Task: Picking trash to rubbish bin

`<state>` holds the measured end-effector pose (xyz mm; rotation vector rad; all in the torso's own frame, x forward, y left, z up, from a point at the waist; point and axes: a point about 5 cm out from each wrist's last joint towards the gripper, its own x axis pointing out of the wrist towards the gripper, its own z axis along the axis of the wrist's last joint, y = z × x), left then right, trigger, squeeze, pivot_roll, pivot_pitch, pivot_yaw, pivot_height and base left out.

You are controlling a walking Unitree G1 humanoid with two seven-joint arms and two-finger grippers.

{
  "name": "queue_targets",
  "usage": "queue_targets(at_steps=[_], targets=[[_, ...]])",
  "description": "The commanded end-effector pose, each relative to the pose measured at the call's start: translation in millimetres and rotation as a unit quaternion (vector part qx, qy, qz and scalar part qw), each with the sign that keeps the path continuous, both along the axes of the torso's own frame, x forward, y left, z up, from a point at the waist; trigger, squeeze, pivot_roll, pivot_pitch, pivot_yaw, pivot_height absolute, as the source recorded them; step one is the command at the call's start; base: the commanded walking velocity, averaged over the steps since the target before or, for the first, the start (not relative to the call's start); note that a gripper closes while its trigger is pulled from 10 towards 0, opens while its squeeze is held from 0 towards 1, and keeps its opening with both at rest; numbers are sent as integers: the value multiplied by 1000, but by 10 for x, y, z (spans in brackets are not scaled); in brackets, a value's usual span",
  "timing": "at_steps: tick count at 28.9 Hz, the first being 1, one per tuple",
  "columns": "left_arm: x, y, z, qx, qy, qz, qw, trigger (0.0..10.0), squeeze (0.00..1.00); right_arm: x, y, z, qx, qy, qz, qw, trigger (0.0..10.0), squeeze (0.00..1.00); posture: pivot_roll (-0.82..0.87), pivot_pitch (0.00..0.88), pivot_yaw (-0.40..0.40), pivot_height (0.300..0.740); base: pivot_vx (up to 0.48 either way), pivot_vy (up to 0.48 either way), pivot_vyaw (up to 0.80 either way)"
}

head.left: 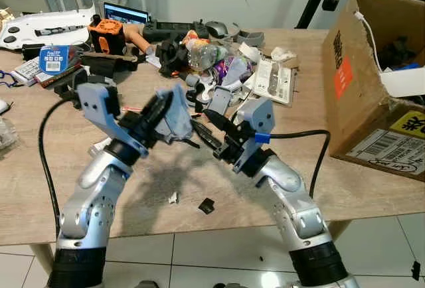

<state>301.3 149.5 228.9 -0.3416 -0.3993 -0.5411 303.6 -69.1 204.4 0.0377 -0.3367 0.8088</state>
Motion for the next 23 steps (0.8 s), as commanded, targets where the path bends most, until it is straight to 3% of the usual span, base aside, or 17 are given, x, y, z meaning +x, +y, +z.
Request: queue_targets(at_steps=[1,5,7,11,12,13,16,21,22,23], targets=[[-16,-26,-54,-4,9,-14,1000,0,0,-12,-12,-23,14,7,-1,1000,10000,1000,30,174,-52,740,0,0,0],[-27,-61,-71,-1,10,-29,1000,0,0,14,-38,-16,30,14,-10,999,10000,1000,31,187,-52,740,0,0,0],[-59,-83,-68,3,10,-50,999,0,0,11,-54,34,53,19,-9,998,10000,1000,27,147,-45,740,0,0,0],[-64,-83,-87,15,13,-68,997,0,0,39,-90,56,83,34,-14,996,10000,1000,30,174,-47,740,0,0,0],[-81,-87,-81,14,14,-79,997,0,0,34,-92,57,88,40,-10,995,10000,416,30,151,-43,740,0,0,0],[-112,-112,-64,16,13,-100,995,0,0,25,-83,72,103,52,0,993,10000,0,31,133,-42,740,0,0,0],[-121,-154,-72,25,14,-113,993,0,0,31,-69,81,118,64,13,991,10000,0,37,166,-48,740,0,0,0],[-181,-252,-94,31,15,-138,990,0,0,3,1,59,123,87,48,987,10000,0,36,142,-43,740,0,0,0],[-174,-273,-95,31,15,-140,990,0,0,8,14,51,124,95,54,986,3765,0,37,146,-47,740,0,0,0],[-168,-286,-95,32,15,-141,989,0,0,12,21,45,125,100,58,985,3765,0,37,146,-47,740,0,0,0]])
